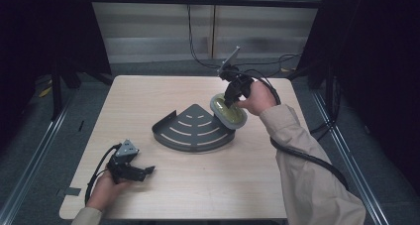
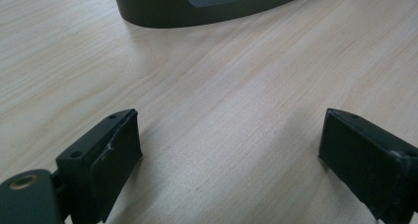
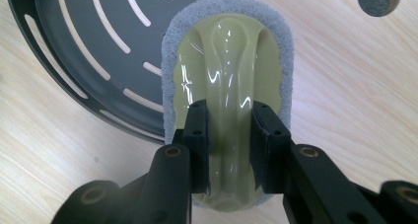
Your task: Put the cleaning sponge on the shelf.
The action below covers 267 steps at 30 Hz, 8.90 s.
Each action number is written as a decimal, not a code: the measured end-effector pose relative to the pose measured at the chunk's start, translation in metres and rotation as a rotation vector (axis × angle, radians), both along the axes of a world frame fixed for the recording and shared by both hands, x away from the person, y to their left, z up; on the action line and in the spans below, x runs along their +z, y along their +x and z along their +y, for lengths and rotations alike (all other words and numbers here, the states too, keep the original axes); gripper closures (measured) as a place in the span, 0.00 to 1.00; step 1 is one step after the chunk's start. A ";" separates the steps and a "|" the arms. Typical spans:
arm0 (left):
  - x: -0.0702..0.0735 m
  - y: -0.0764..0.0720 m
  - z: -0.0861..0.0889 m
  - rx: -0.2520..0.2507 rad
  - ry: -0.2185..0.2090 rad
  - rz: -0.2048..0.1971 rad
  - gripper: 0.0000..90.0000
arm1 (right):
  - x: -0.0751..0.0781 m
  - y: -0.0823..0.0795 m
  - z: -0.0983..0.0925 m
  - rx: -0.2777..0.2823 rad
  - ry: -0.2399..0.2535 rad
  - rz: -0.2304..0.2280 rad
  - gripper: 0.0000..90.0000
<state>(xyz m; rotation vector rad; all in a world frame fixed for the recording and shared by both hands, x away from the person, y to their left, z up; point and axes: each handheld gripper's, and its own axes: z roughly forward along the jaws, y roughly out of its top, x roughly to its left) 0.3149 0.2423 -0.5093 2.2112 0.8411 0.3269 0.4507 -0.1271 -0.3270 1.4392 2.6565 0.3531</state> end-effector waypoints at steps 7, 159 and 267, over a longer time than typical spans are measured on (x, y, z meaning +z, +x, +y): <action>0.000 0.000 0.000 -0.002 -0.002 0.002 0.09 | -0.005 0.003 0.008 0.009 0.008 0.004 0.80; 0.000 0.000 0.000 0.001 -0.001 -0.003 0.09 | -0.096 0.017 0.040 0.062 -0.005 0.080 0.79; 0.000 0.000 0.000 -0.002 0.005 -0.002 0.09 | -0.059 -0.050 -0.037 0.168 0.088 -0.005 0.21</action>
